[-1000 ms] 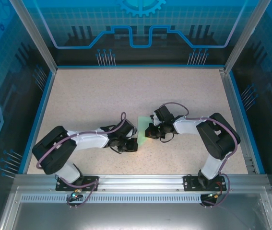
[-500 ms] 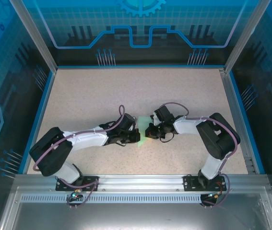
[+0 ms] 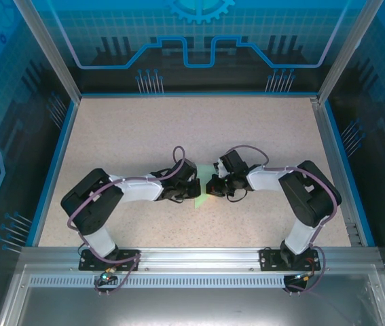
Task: Fold a paper plane with a square sheet of paper (pick it up from the middle)
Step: Third fold the triangle at the center of the table.
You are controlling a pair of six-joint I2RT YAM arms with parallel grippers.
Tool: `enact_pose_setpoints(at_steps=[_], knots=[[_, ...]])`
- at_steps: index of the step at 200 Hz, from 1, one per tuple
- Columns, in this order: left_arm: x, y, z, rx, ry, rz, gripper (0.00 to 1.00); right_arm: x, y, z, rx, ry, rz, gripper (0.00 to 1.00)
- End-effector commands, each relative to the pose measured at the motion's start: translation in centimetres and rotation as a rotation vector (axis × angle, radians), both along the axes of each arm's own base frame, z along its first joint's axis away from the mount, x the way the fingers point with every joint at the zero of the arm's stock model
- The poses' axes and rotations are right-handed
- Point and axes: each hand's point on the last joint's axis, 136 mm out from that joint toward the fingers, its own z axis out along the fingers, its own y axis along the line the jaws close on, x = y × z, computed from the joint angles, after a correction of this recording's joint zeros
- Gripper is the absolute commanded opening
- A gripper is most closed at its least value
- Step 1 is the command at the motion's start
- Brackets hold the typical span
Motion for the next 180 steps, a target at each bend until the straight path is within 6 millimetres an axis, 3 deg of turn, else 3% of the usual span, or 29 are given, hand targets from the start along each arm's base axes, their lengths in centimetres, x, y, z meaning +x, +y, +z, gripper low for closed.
enact_pose_setpoints(at_steps=[1, 20, 76, 141, 180], knots=[[1.2, 0.1, -0.2, 0.016, -0.01, 0.04, 0.04, 1.3, -0.1, 2.3, 0.042, -0.081, -0.026, 0.0], [0.9, 0.3, -0.9, 0.024, 0.009, 0.039, 0.03, 1.2, 0.0, 2.4, 0.045, -0.091, -0.01, 0.0], [0.6, 0.5, -1.1, 0.038, 0.019, 0.037, 0.03, 0.0, -0.2, -0.5, 0.016, -0.012, 0.008, 0.0], [1.9, 2.6, 0.1, 0.11, -0.016, 0.121, 0.12, -0.6, -2.1, -3.0, -0.081, 0.03, -0.027, 0.0], [0.5, 1.5, 1.7, 0.0, 0.006, 0.088, 0.18, -0.5, -1.8, -2.9, -0.067, 0.043, -0.042, 0.0]])
